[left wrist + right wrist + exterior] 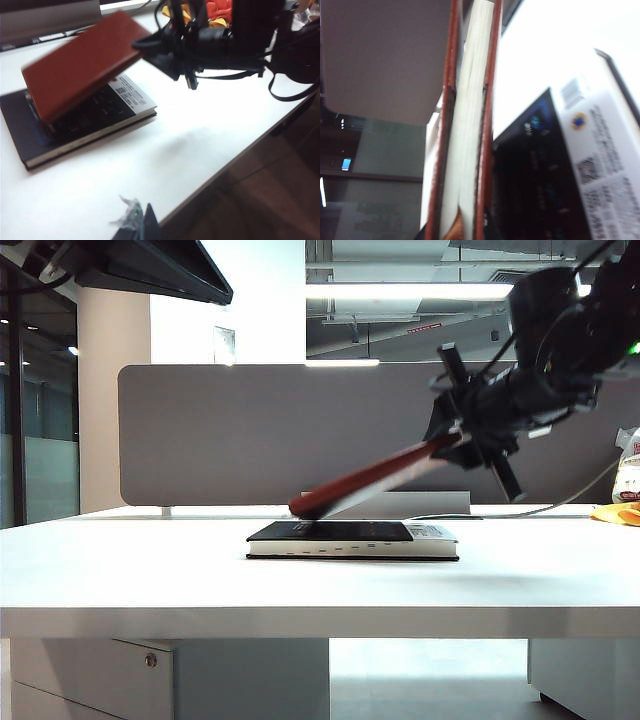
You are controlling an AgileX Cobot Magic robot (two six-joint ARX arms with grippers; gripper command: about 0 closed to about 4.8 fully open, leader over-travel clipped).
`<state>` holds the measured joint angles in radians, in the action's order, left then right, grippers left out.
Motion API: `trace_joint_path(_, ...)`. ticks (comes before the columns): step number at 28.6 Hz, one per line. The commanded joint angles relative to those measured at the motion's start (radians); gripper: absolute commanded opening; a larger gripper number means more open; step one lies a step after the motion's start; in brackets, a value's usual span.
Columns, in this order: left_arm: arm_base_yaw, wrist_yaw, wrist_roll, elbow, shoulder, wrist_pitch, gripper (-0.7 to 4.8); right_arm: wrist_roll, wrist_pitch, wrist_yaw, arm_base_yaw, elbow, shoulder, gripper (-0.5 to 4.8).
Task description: Pick up the red book and place it on top of the black book.
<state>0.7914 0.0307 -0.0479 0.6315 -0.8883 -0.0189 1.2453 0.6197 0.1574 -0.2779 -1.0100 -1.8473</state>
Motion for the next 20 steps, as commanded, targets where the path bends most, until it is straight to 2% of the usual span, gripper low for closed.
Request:
trace_joint_path(1, 0.002, 0.094, 0.124, 0.029, 0.000, -0.011, -0.06, 0.016, 0.068, 0.021, -0.003, -0.011, -0.020, -0.09)
trace_joint_path(3, -0.006, 0.136, 0.120, 0.039, -0.003, -0.010, -0.06, 0.019, 0.065, 0.023, -0.003, -0.013, -0.033, -0.09)
trace_joint_path(6, -0.054, 0.142, 0.096, 0.040, -0.004, -0.002, -0.06, 0.024, 0.057, 0.032, -0.004, -0.023, -0.045, -0.09)
trace_joint_path(9, -0.101, 0.129, 0.055, 0.039, -0.007, -0.011, -0.06, 0.039, 0.056, 0.041, -0.012, -0.042, -0.071, -0.09)
trace_joint_path(13, -0.145, 0.097, 0.047, 0.040, -0.006, -0.010, -0.06, 0.065, 0.032, 0.085, -0.017, -0.076, -0.111, -0.09)
trace_joint_path(20, -0.157, 0.077, 0.048, 0.040, -0.006, -0.018, -0.06, 0.060, -0.003, 0.063, -0.019, -0.078, -0.121, -0.09)
